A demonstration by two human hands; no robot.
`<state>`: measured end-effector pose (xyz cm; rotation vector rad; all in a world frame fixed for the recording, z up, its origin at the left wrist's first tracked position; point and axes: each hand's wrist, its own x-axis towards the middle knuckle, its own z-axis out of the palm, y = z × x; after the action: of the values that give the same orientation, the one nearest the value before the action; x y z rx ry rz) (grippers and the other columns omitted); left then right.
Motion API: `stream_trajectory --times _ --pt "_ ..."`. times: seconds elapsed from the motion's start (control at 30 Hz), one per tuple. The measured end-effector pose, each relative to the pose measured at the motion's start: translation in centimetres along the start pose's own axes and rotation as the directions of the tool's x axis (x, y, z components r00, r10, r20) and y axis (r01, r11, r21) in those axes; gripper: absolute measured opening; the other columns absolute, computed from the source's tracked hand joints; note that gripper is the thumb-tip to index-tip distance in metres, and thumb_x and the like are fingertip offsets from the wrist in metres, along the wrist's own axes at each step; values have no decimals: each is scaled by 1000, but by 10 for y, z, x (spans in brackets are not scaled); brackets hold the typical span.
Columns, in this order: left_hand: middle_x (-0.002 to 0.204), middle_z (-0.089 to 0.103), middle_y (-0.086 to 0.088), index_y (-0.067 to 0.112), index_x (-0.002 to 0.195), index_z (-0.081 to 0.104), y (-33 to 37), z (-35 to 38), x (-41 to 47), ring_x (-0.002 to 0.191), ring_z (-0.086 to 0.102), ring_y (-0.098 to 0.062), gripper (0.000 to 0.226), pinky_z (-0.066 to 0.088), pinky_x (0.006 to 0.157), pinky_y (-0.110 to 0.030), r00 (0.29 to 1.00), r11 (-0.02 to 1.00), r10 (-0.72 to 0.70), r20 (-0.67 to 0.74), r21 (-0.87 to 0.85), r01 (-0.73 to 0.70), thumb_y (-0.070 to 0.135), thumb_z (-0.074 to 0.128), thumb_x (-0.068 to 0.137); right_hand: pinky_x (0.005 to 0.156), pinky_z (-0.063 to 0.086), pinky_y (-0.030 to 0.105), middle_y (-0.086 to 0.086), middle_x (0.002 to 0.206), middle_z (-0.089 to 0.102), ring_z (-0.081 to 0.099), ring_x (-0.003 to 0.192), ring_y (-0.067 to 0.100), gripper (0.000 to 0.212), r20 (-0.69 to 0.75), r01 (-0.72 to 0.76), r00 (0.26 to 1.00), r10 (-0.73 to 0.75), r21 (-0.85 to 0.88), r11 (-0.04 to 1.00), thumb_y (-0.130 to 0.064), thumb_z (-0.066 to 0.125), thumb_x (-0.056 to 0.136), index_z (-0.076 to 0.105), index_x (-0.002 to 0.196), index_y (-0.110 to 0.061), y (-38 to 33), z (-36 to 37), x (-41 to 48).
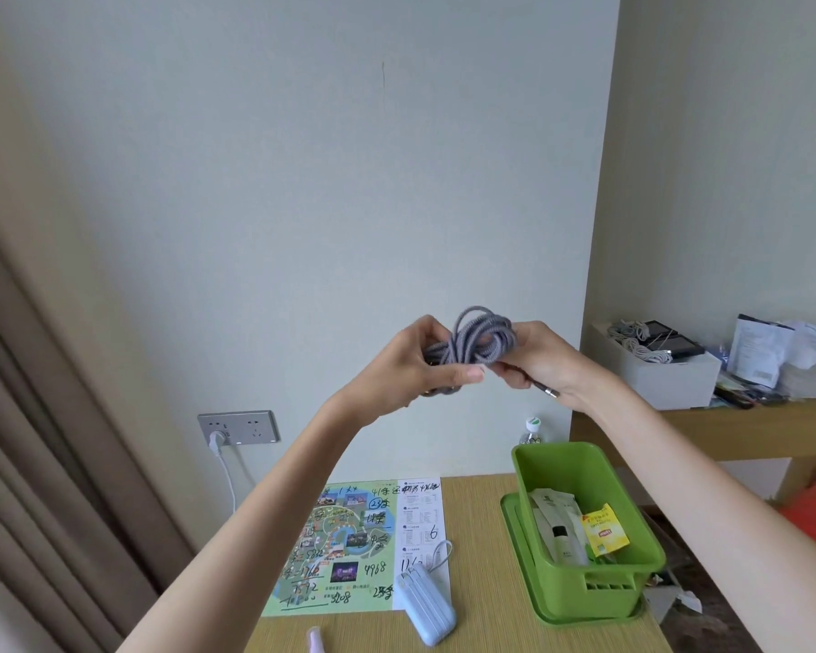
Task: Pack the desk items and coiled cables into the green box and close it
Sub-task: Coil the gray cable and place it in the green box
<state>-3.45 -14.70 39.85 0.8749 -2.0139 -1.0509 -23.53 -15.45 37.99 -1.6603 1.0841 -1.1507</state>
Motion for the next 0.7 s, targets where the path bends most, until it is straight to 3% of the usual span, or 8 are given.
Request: stream_trajectory --times 0.07,0.13,0.2,0.3,0.4,0.47,0.6,0.7 --pt "71 57 -10 9 105 38 0 -1 1 45 42 -7 45 29 40 -13 996 998 9 -93 -57 -14 19 76 83 43 29 21 5 59 57 39 43 11 28 1 44 999 -44 1 999 -12 63 92 67 66 -19 4 5 -3" --pt "73 55 -9 8 114 40 -5 -1 3 46 42 -5 43 30 40 -10 985 996 16 -172 -78 -30 21 71 87 44 35 22 9 68 66 46 46 15 15 17 85 996 -85 -36 996 -10 62 93 74 87 -16 6 9 -4" --pt "69 51 -6 5 109 50 -12 -2 6 47 40 -6 34 31 42 -11 971 998 17 -240 -49 -30 27 68 90 47 43 24 12 73 71 56 49 19 14 4 114 993 -114 -87 990 -4 60 93 70 102 -7 7 12 -3" --pt "65 45 -4 2 100 54 -24 -5 11 44 35 -6 34 26 37 -12 949 999 -28 -315 -31 20 33 65 91 53 49 28 13 71 71 66 55 25 6 -83 175 980 -182 -87 981 3 60 90 59 95 -1 8 15 -3" --pt "69 49 -7 6 102 55 -32 -11 11 48 35 -11 37 23 41 -20 940 995 -96 -327 -44 86 40 65 90 60 53 25 13 73 71 70 64 25 5 -124 219 969 -214 26 975 3 63 89 66 91 -1 8 14 -5" --pt "73 52 -10 7 102 55 -35 -12 10 50 35 -13 37 22 42 -24 947 995 -102 -305 -47 92 40 64 90 63 53 24 12 78 71 70 70 21 7 -126 239 965 -231 52 970 0 64 89 70 92 -2 9 13 -5" --pt "72 50 -14 2 101 56 -37 -6 10 55 39 -17 30 30 42 -16 942 995 -60 -329 -90 32 30 65 92 76 52 24 7 99 72 65 90 13 8 -75 256 965 -253 47 965 -6 72 84 75 91 -5 13 16 -5" --pt "66 47 -9 6 99 56 -39 0 11 56 37 -17 27 29 43 -15 942 999 -39 -334 -41 27 30 64 92 85 54 24 10 95 76 70 91 17 13 -38 192 981 -188 138 972 -12 76 80 74 92 -6 14 20 -3"
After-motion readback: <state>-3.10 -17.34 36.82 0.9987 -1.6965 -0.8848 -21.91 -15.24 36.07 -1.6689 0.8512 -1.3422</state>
